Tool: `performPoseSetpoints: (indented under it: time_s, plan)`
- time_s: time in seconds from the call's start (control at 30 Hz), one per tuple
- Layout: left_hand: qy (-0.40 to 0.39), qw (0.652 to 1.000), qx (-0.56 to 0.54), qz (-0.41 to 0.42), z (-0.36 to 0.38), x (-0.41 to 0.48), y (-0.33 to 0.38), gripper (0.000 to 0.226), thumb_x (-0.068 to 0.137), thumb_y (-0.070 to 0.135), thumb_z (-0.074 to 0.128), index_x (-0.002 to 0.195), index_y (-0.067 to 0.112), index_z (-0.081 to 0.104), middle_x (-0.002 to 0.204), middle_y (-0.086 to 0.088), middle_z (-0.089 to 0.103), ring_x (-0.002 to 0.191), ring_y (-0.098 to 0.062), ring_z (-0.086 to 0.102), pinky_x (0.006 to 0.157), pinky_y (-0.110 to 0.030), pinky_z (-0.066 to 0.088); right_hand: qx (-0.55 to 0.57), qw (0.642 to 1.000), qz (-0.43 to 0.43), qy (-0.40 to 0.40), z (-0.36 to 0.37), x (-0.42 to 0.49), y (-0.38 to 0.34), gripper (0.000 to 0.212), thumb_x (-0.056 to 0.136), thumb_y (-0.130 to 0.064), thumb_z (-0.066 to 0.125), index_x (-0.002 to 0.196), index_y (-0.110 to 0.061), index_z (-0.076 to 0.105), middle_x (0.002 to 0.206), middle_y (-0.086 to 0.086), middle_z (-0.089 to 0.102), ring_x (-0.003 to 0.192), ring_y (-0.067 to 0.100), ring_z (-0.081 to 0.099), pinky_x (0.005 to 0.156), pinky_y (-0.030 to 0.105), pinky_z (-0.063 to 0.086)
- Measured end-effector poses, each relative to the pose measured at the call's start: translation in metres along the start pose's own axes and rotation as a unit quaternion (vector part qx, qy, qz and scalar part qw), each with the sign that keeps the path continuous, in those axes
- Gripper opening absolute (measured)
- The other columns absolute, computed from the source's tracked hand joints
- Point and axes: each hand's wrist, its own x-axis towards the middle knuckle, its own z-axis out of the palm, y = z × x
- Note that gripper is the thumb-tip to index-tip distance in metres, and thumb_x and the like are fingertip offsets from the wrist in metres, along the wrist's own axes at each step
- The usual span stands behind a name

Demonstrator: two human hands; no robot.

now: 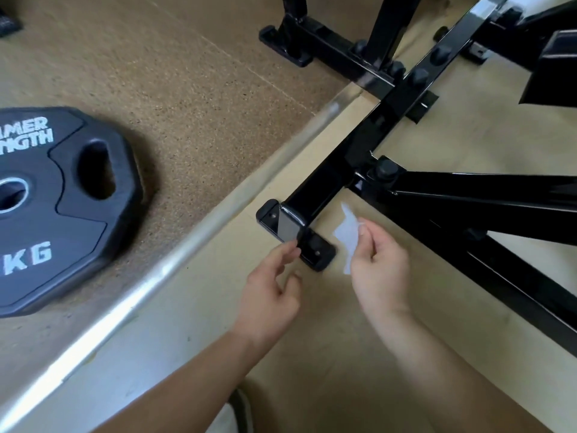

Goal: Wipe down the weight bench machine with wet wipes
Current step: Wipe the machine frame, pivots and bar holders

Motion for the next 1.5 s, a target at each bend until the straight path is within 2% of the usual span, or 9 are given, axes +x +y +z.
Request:
performPoseSetpoints:
  time_s: [0.13,0.27,0.47,0.67,0.83,0.93,1.07,1.27,1.5]
  plan:
    - [0.029,0.999,0.029,0.027,-0.011,0.002,-0.01,0.048,0.093,0.02,0.052,0.14,0.02,0.06,0.13,0.011,0.067,0.125,-0.001,0.059,0.108,-0.036,0.05,-0.114,0.968,-0.216,-0.064,0.027,-0.009,0.018,0.032,0.102,-0.016,0.049,0.125,-0.005,0.068,0.11,0.01,0.075,0.097,0.027,0.071,0.085,0.023,0.048]
    - [0.017,0.995,0.08,0.049,-0.019,0.01,-0.021,0.051,0.088,0.015,0.051,0.138,0.015,0.06,0.131,0.004,0.065,0.124,-0.007,0.06,0.105,-0.037,0.051,-0.246,0.909,-0.285,-0.179,0.047,-0.03,0.064,0.052,0.106,-0.031,0.036,0.149,-0.007,0.053,0.16,0.007,0.045,0.154,0.019,0.03,0.123,0.044,0.031]
    - [0.009,0.99,0.115,0.077,-0.029,0.032,-0.032,0.057,0.082,0.011,0.052,0.139,0.012,0.058,0.14,0.001,0.058,0.129,-0.016,0.056,0.107,-0.038,0.048,-0.229,0.918,-0.221,-0.235,0.043,0.004,0.051,0.051,0.099,-0.041,0.031,0.134,-0.012,0.054,0.164,0.01,0.036,0.156,0.023,0.022,0.126,0.035,0.016]
    - [-0.025,0.969,0.23,0.091,-0.022,0.042,-0.038,0.072,0.093,0.048,0.046,0.153,0.008,0.045,0.162,-0.012,0.039,0.154,-0.027,0.026,0.126,-0.042,0.025,-0.416,0.818,-0.26,-0.301,0.041,-0.017,0.055,0.083,0.101,-0.064,0.0,0.163,-0.009,-0.002,0.168,0.012,-0.026,0.153,0.02,-0.033,0.127,0.045,-0.012]
    - [-0.046,0.898,0.414,0.142,-0.032,0.042,-0.053,0.074,0.097,0.052,0.042,0.155,0.005,0.041,0.163,-0.018,0.034,0.154,-0.038,0.025,0.125,-0.055,0.021,-0.415,0.832,-0.22,-0.296,0.044,-0.002,0.052,0.101,0.086,-0.074,-0.024,0.164,-0.014,-0.004,0.166,0.006,-0.031,0.15,0.014,-0.037,0.126,0.042,-0.017]
    - [-0.066,0.864,0.483,0.123,-0.037,0.037,-0.059,0.073,0.099,0.055,0.04,0.157,0.012,0.038,0.168,-0.014,0.027,0.155,-0.035,0.023,0.126,-0.054,0.018,-0.428,0.828,-0.231,-0.279,0.047,-0.006,0.052,0.094,0.095,-0.072,-0.007,0.164,-0.009,0.004,0.169,0.012,-0.022,0.155,0.02,-0.028,0.128,0.045,-0.01]
    - [-0.054,0.869,0.476,0.127,-0.039,0.038,-0.061,0.07,0.096,0.056,0.042,0.153,0.016,0.047,0.165,-0.01,0.034,0.153,-0.032,0.03,0.124,-0.053,0.025,-0.426,0.802,-0.301,-0.292,0.047,-0.025,0.066,0.086,0.104,-0.067,0.013,0.162,-0.003,0.017,0.171,0.019,-0.004,0.16,0.027,-0.011,0.127,0.05,0.002]
    - [-0.077,0.864,0.487,0.102,-0.039,0.037,-0.064,0.072,0.099,0.06,0.035,0.161,0.022,0.032,0.171,-0.005,0.017,0.159,-0.026,0.012,0.129,-0.048,0.009,-0.426,0.854,-0.163,-0.25,0.053,-0.014,0.047,0.089,0.093,-0.066,-0.01,0.163,-0.01,-0.006,0.161,0.01,-0.033,0.151,0.021,-0.036,0.125,0.043,-0.02]
    - [-0.091,0.859,0.493,0.104,-0.042,0.04,-0.064,0.073,0.099,0.061,0.037,0.161,0.024,0.032,0.171,-0.003,0.017,0.159,-0.025,0.012,0.129,-0.047,0.01,-0.396,0.847,-0.235,-0.265,0.051,-0.027,0.063,0.082,0.103,-0.063,0.004,0.164,-0.009,0.013,0.172,0.014,-0.007,0.159,0.022,-0.012,0.128,0.043,-0.007]
